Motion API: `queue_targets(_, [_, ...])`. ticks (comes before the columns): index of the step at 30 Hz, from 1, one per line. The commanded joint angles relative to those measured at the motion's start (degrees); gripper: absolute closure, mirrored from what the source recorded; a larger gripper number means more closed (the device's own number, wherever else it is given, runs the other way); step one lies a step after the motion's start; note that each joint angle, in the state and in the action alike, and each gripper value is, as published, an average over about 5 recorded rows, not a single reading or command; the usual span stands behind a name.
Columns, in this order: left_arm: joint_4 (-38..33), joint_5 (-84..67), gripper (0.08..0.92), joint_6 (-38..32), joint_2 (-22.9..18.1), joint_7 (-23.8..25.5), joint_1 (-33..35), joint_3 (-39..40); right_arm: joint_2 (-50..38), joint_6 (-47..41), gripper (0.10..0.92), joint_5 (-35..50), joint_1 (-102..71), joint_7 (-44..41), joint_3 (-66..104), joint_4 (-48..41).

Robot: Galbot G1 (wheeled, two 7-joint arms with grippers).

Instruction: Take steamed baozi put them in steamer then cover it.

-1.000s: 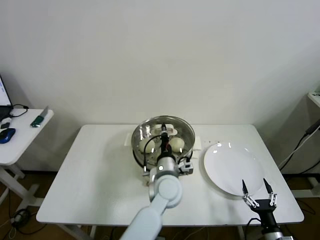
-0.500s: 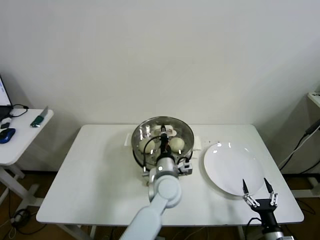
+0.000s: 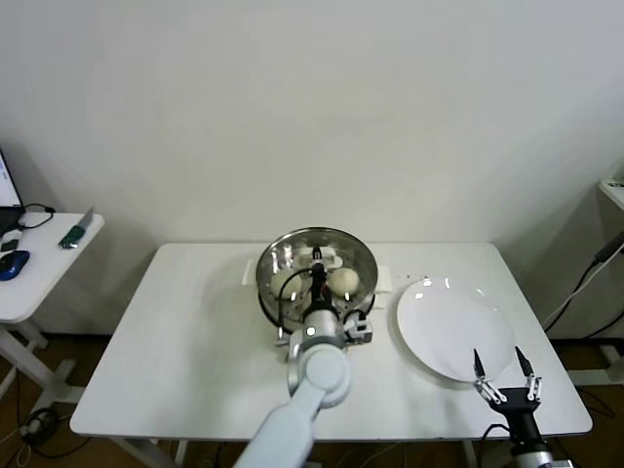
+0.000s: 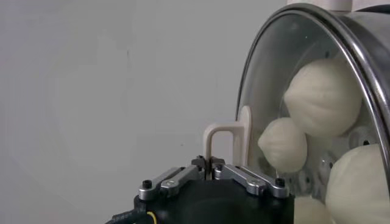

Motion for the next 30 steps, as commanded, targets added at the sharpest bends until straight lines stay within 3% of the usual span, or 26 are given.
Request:
queue_targets(1, [0.63, -0.71, 0.867, -0.13, -0.31, -2.05, 1.0, -0.11, 0.18, 0.01, 0.203, -0.18, 0.1, 0.05, -0.21, 0.04])
queue_targets(17, [-2.52, -3.85, 0.837, 0.36, 2.01, -0.77, 0.85, 0.82, 0.31, -0.83, 0.203, -0.32, 0.15, -0.03, -0.41, 0.32])
queue_targets(30, [-9.62, -9.67, 0.48, 2.16, 6.27, 1.1, 1.47, 2.72, 0.18, -2.01, 0.203, -1.0, 0.49, -0.84, -0.56, 0.11])
